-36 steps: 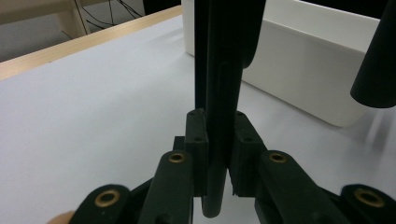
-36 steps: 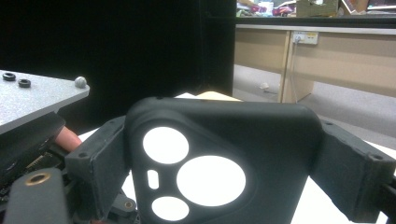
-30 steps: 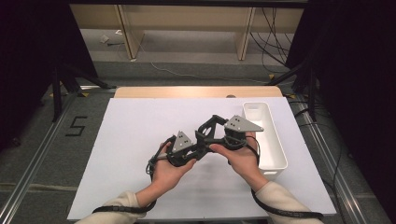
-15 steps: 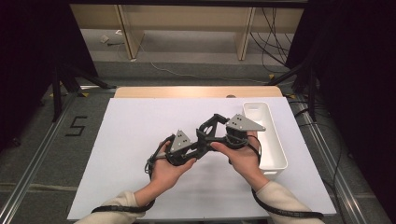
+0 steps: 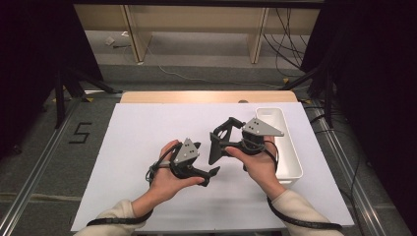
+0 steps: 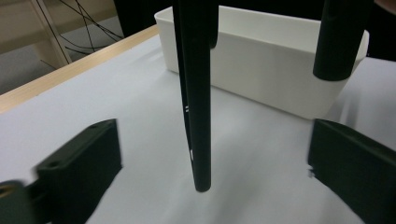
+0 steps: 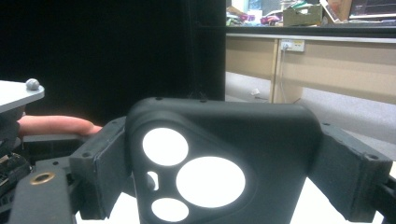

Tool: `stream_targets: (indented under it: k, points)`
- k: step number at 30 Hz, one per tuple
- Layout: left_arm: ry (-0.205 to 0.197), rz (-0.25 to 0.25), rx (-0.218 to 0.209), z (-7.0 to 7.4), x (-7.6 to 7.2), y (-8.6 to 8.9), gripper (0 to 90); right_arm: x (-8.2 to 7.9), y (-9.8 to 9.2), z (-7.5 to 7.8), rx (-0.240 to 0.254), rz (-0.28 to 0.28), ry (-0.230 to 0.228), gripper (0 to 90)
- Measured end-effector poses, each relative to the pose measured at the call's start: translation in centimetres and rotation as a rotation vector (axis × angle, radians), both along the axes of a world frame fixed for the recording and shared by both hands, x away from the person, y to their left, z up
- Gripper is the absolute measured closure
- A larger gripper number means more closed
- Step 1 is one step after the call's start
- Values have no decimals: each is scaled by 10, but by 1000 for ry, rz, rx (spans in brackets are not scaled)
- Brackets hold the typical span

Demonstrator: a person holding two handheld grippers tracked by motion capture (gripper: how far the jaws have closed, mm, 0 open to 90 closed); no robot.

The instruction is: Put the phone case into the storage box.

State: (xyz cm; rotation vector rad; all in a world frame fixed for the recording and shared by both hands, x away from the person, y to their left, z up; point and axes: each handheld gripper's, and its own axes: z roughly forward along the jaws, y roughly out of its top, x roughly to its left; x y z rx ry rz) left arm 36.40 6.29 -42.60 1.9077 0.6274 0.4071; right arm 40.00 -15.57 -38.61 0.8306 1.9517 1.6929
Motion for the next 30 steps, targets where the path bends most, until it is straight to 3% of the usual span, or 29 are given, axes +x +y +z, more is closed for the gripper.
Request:
stream_targets:
  k: [16, 30]
  points:
    - [-6, 19, -10, 2, -6, 24, 0, 1, -5, 3, 5, -24, -8, 151]
    - [-7, 23, -18, 1, -10, 33, 0, 2, -8, 5, 10, -33, -1, 152]
